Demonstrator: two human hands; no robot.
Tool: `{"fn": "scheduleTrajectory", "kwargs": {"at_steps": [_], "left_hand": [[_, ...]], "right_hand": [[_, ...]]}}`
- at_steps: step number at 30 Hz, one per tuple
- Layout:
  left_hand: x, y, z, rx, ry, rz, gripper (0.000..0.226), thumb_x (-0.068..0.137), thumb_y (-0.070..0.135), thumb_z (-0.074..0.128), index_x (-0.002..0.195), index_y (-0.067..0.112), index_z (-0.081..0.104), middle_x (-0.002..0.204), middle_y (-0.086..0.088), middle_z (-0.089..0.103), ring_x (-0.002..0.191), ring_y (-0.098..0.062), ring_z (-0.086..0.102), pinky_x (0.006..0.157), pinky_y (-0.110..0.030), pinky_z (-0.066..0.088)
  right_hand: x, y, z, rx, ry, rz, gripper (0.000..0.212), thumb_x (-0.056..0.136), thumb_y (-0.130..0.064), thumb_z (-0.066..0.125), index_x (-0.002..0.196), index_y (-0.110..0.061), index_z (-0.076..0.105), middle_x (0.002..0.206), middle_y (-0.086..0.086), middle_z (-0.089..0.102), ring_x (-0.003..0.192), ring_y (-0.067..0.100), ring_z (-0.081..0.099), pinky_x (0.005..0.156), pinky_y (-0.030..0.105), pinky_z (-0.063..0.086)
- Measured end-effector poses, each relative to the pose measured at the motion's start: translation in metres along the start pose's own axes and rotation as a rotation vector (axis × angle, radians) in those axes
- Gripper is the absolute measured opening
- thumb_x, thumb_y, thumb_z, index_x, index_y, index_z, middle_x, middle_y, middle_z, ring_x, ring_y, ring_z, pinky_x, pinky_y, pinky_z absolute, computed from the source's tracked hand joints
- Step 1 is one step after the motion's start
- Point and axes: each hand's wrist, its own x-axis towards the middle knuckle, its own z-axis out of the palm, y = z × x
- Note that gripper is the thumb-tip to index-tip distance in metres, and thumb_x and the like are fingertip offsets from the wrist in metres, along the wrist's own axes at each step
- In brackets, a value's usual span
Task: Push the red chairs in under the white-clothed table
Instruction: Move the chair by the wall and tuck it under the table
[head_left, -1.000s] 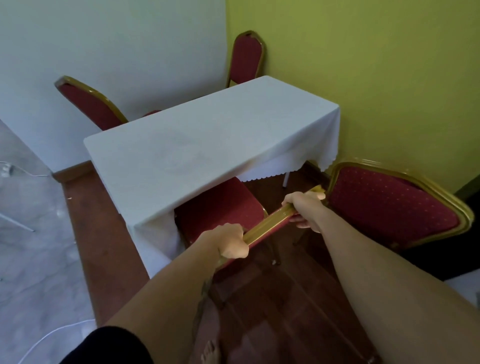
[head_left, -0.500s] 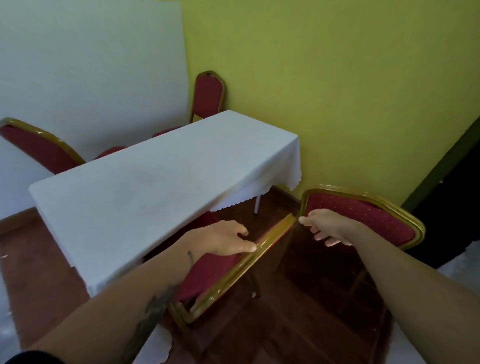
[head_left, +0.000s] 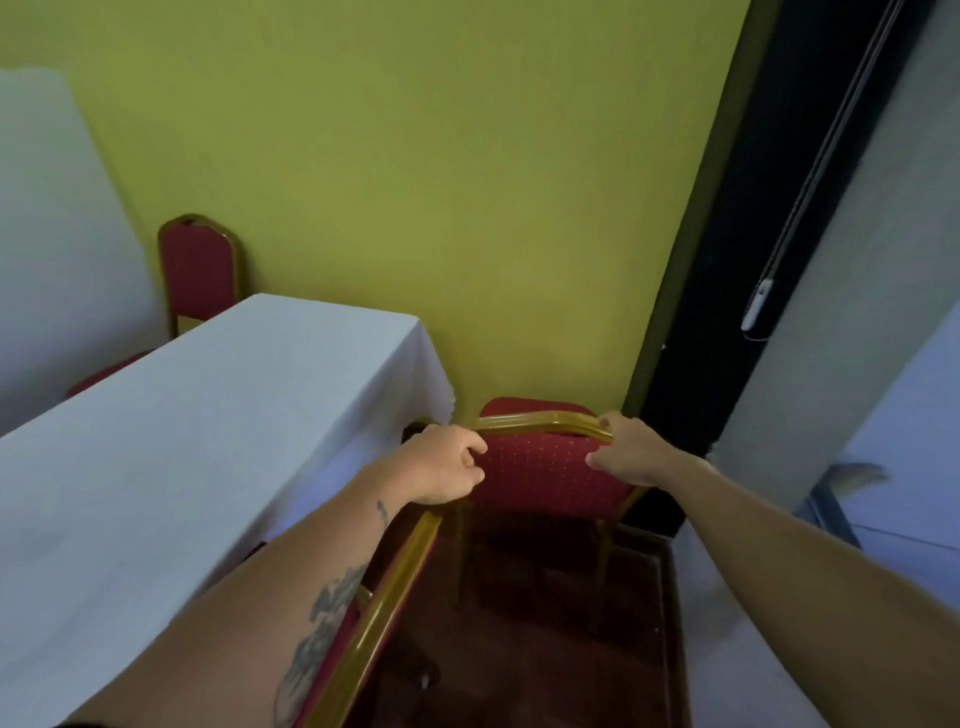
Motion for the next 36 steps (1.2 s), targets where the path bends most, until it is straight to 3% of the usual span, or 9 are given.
{"fn": "scheduleTrajectory", "kwargs": {"at_steps": [5, 9, 11, 13, 15, 22, 29, 32, 36], "left_hand": [[0.076, 0.013, 0.013, 0.018, 0.004, -0.013, 0.068, 0.091, 0.026, 0.064, 0.152, 0.029, 0.033, 0.149, -0.002, 0.048, 0.131, -0.023, 0.05, 0.101, -0.033, 0.043], [0.14, 0.021, 0.025, 0.13, -0.028, -0.076, 0.081, 0.086, 0.018, 0.064, 0.156, 0.026, 0.025, 0.16, -0.003, 0.031, 0.138, -0.025, 0.041, 0.095, -0.029, 0.041], [0.165, 0.021, 0.032, 0.157, -0.084, -0.164, 0.077, 0.08, 0.012, 0.062, 0.151, 0.022, 0.035, 0.148, -0.006, 0.044, 0.123, -0.025, 0.054, 0.081, -0.027, 0.047], [0.184, 0.022, 0.036, 0.228, -0.098, -0.224, 0.047, 0.074, 0.012, 0.06, 0.121, 0.016, 0.06, 0.112, -0.005, 0.064, 0.094, -0.023, 0.065, 0.069, -0.031, 0.055], [0.2, 0.023, 0.037, 0.288, -0.09, -0.281, 0.026, 0.071, 0.015, 0.06, 0.097, 0.014, 0.063, 0.089, -0.005, 0.064, 0.078, -0.022, 0.065, 0.069, -0.036, 0.058], [0.225, 0.028, 0.052, 0.509, -0.165, -0.287, 0.018, 0.066, 0.025, 0.064, 0.083, 0.018, 0.062, 0.077, 0.0, 0.061, 0.067, -0.016, 0.061, 0.058, -0.028, 0.05], [0.228, 0.038, 0.06, 0.693, -0.207, -0.219, 0.005, 0.066, 0.021, 0.062, 0.071, 0.02, 0.061, 0.069, 0.001, 0.061, 0.057, -0.014, 0.058, 0.046, -0.025, 0.041], [0.232, 0.036, 0.052, 0.68, -0.185, -0.216, 0.007, 0.067, 0.023, 0.061, 0.073, 0.02, 0.06, 0.072, 0.001, 0.061, 0.059, -0.014, 0.057, 0.05, -0.026, 0.044], [0.232, 0.028, 0.038, 0.641, -0.153, -0.229, 0.014, 0.071, 0.023, 0.061, 0.084, 0.018, 0.064, 0.079, 0.0, 0.061, 0.066, -0.016, 0.059, 0.056, -0.03, 0.048]], "right_hand": [[0.05, 0.026, -0.009, -0.16, -0.021, -0.03, 0.076, 0.087, -0.033, 0.061, 0.155, -0.021, 0.028, 0.149, 0.016, 0.035, 0.132, 0.041, 0.04, 0.105, 0.056, 0.042], [0.088, 0.052, -0.005, -0.232, -0.061, -0.134, 0.052, 0.088, -0.03, 0.06, 0.137, -0.024, 0.045, 0.112, 0.001, 0.056, 0.107, 0.027, 0.055, 0.099, 0.052, 0.043], [0.101, 0.066, 0.0, -0.244, -0.059, -0.19, 0.04, 0.089, -0.027, 0.059, 0.127, -0.027, 0.046, 0.106, -0.002, 0.056, 0.105, 0.026, 0.057, 0.097, 0.051, 0.043], [0.111, 0.079, 0.004, -0.23, -0.054, -0.238, 0.038, 0.089, -0.024, 0.059, 0.123, -0.03, 0.044, 0.11, -0.001, 0.056, 0.107, 0.027, 0.054, 0.097, 0.05, 0.042], [0.12, 0.089, 0.007, -0.204, -0.043, -0.284, 0.037, 0.09, -0.02, 0.057, 0.123, -0.031, 0.043, 0.112, -0.002, 0.054, 0.107, 0.025, 0.05, 0.098, 0.051, 0.039], [0.14, 0.108, 0.005, -0.172, -0.065, -0.4, 0.036, 0.092, -0.022, 0.06, 0.12, -0.036, 0.043, 0.108, -0.011, 0.047, 0.107, 0.021, 0.047, 0.096, 0.049, 0.037], [0.137, 0.111, -0.005, -0.155, -0.1, -0.403, 0.037, 0.093, -0.02, 0.062, 0.121, -0.036, 0.043, 0.111, -0.009, 0.051, 0.109, 0.021, 0.048, 0.098, 0.05, 0.036], [0.139, 0.102, -0.011, -0.159, -0.126, -0.374, 0.037, 0.095, -0.016, 0.06, 0.123, -0.035, 0.044, 0.115, -0.005, 0.054, 0.108, 0.022, 0.048, 0.098, 0.052, 0.036], [0.145, 0.084, -0.016, -0.086, -0.127, -0.379, 0.032, 0.094, -0.012, 0.057, 0.111, -0.037, 0.05, 0.098, -0.009, 0.057, 0.095, 0.02, 0.055, 0.085, 0.045, 0.042]]}}
